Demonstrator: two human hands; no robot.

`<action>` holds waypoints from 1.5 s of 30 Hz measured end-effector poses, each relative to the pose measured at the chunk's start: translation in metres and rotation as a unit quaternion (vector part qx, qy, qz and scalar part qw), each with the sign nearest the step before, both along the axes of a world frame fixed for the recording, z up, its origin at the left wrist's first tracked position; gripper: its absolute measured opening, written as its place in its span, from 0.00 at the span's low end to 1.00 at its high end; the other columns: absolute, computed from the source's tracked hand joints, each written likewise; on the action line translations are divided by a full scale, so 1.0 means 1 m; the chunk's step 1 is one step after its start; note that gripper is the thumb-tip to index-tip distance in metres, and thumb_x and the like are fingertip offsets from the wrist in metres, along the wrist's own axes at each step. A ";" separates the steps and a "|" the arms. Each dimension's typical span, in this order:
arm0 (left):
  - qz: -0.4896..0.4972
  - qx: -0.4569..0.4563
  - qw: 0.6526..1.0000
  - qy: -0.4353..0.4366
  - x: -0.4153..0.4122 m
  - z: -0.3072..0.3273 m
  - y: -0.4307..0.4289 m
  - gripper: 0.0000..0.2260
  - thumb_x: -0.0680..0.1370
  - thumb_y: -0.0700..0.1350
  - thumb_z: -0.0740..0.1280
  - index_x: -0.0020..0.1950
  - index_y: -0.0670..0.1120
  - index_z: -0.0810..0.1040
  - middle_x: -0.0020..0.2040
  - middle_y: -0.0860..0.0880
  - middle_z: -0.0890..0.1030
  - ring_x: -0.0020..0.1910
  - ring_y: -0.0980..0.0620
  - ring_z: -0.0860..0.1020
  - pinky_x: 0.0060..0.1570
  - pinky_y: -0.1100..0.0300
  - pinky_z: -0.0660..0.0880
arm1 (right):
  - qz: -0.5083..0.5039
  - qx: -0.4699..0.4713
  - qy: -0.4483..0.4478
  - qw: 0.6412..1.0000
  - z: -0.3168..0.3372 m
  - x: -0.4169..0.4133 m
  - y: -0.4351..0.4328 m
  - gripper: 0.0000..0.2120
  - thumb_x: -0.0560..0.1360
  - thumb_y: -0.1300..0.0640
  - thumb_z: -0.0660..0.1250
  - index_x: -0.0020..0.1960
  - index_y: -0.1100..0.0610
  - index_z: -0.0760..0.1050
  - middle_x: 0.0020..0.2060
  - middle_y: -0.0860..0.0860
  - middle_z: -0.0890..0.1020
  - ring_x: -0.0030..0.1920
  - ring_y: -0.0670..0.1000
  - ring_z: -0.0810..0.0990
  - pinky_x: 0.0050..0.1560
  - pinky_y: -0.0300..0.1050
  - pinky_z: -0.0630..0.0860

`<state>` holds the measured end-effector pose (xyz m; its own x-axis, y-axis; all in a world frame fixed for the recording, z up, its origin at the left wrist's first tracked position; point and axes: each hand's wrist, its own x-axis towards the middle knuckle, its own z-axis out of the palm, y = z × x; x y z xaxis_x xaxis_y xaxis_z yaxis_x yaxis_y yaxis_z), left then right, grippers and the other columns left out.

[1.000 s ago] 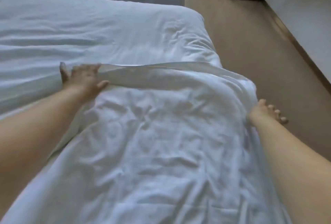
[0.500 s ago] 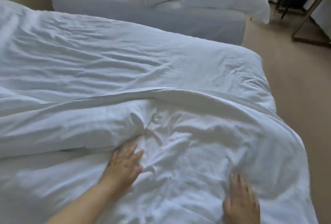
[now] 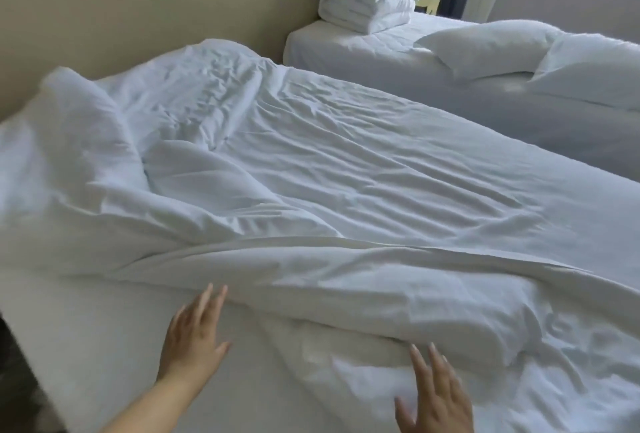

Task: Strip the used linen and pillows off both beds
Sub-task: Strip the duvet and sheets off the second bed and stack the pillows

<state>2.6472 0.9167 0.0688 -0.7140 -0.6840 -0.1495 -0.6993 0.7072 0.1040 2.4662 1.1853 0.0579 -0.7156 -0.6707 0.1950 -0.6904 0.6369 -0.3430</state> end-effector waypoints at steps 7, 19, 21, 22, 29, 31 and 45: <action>0.050 0.038 0.996 -0.064 0.070 0.032 -0.159 0.39 0.76 0.56 0.62 0.75 0.50 0.38 0.77 0.51 0.45 0.76 0.54 0.51 0.72 0.57 0.48 | 0.091 0.156 0.042 0.983 0.025 0.051 -0.238 0.55 0.35 0.42 0.81 0.60 0.51 0.67 0.60 0.55 0.75 0.60 0.56 0.70 0.72 0.45 0.36; -0.014 0.072 0.992 -0.104 0.084 0.007 -0.249 0.38 0.76 0.57 0.61 0.76 0.49 0.41 0.77 0.51 0.44 0.76 0.55 0.47 0.73 0.51 0.40 | 0.130 0.242 -0.089 0.957 0.091 0.060 -0.311 0.15 0.69 0.40 0.57 0.50 0.45 0.74 0.31 0.38 0.68 0.49 0.53 0.72 0.42 0.39 0.57; -0.022 0.076 0.993 -0.087 0.078 0.005 -0.250 0.30 0.76 0.56 0.61 0.74 0.52 0.54 0.76 0.51 0.57 0.74 0.56 0.57 0.73 0.51 0.43 | 0.128 0.187 -0.083 0.970 0.110 0.056 -0.302 0.16 0.65 0.38 0.57 0.49 0.42 0.73 0.35 0.39 0.75 0.50 0.53 0.74 0.42 0.38 0.59; -0.031 0.078 0.995 -0.062 0.076 0.005 -0.250 0.22 0.76 0.55 0.60 0.69 0.57 0.61 0.72 0.52 0.66 0.71 0.56 0.63 0.73 0.51 0.45 | 0.120 0.167 -0.084 0.975 0.118 0.055 -0.299 0.11 0.68 0.43 0.61 0.46 0.43 0.77 0.40 0.42 0.79 0.52 0.54 0.75 0.43 0.38 0.59; -0.101 -0.084 0.980 0.150 0.113 0.025 -0.267 0.17 0.63 0.48 0.54 0.35 0.46 0.83 0.29 0.50 0.83 0.28 0.52 0.82 0.54 0.48 0.65 | 0.113 0.121 -0.088 0.982 0.139 0.051 -0.296 0.19 0.66 0.44 0.62 0.50 0.52 0.80 0.41 0.47 0.82 0.49 0.55 0.76 0.38 0.31 0.59; -0.091 -0.134 0.969 0.189 0.115 0.042 -0.280 0.18 0.64 0.45 0.55 0.36 0.43 0.84 0.31 0.47 0.83 0.28 0.49 0.82 0.59 0.51 0.60 | 0.122 0.112 -0.084 0.983 0.146 0.051 -0.299 0.17 0.68 0.45 0.63 0.50 0.53 0.80 0.41 0.47 0.82 0.43 0.48 0.75 0.42 0.34 0.58; -0.127 -0.112 0.958 0.233 -0.123 0.144 -0.516 0.40 0.61 0.67 0.40 0.43 0.45 0.83 0.42 0.43 0.84 0.44 0.42 0.78 0.50 0.56 0.56 | -0.111 0.157 -0.108 0.975 0.180 -0.113 -0.446 0.03 0.73 0.54 0.68 0.46 0.51 0.76 0.42 0.52 0.77 0.53 0.57 0.76 0.44 0.43 0.60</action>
